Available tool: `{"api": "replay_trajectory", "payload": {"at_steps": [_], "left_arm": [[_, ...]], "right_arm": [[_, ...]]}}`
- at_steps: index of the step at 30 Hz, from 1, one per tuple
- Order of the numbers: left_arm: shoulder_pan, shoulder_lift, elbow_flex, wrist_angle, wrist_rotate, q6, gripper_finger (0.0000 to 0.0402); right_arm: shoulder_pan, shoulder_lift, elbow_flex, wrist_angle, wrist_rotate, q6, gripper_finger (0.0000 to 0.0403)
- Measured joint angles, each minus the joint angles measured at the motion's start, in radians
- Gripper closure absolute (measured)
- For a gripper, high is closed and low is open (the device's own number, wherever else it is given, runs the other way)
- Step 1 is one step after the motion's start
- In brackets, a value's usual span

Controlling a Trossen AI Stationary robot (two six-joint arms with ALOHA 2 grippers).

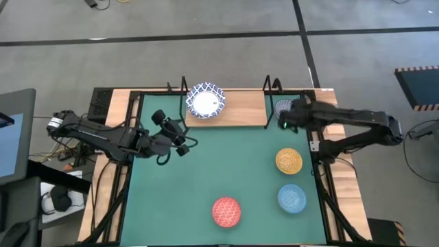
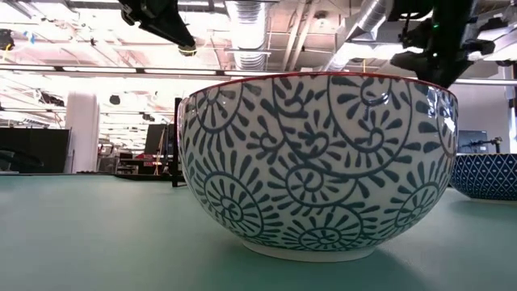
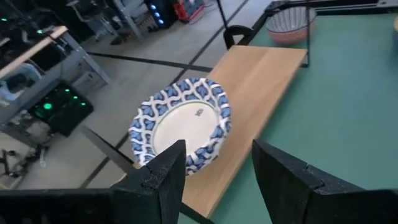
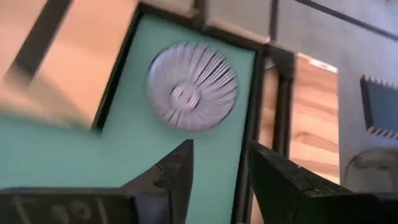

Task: Place and stack bowls onto a shelf
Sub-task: Put the blue patterned bowl on the shelf

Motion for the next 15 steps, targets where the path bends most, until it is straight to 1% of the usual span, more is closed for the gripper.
{"api": "replay_trajectory", "payload": {"at_steps": [2, 5, 7, 9, 12, 15], "left_arm": [[0.000, 0.000, 0.000, 0.001, 0.005, -0.003, 0.0232], [-0.001, 0.000, 0.000, 0.016, 0.044, -0.008, 0.0233], [-0.001, 0.000, 0.000, 0.031, 0.072, 0.000, 0.0233], [-0.001, 0.000, 0.000, 0.042, 0.084, 0.018, 0.0233], [0.005, 0.000, 0.000, 0.066, 0.095, 0.063, 0.0233], [0.022, 0.000, 0.000, 0.060, 0.091, 0.069, 0.0233]], "right_arm": [[-0.111, -0.013, 0.000, 0.013, 0.008, -0.016, 0.0244], [-0.286, -0.018, 0.000, 0.049, 0.016, -0.055, 0.0264], [-0.369, -0.004, 0.000, 0.088, 0.010, -0.116, 0.0273], [-0.433, 0.024, 0.000, 0.143, -0.031, -0.191, 0.0279], [-0.494, 0.084, 0.000, 0.218, -0.101, -0.288, 0.0281], [-0.559, 0.162, 0.000, 0.270, -0.164, -0.354, 0.0280]]}}
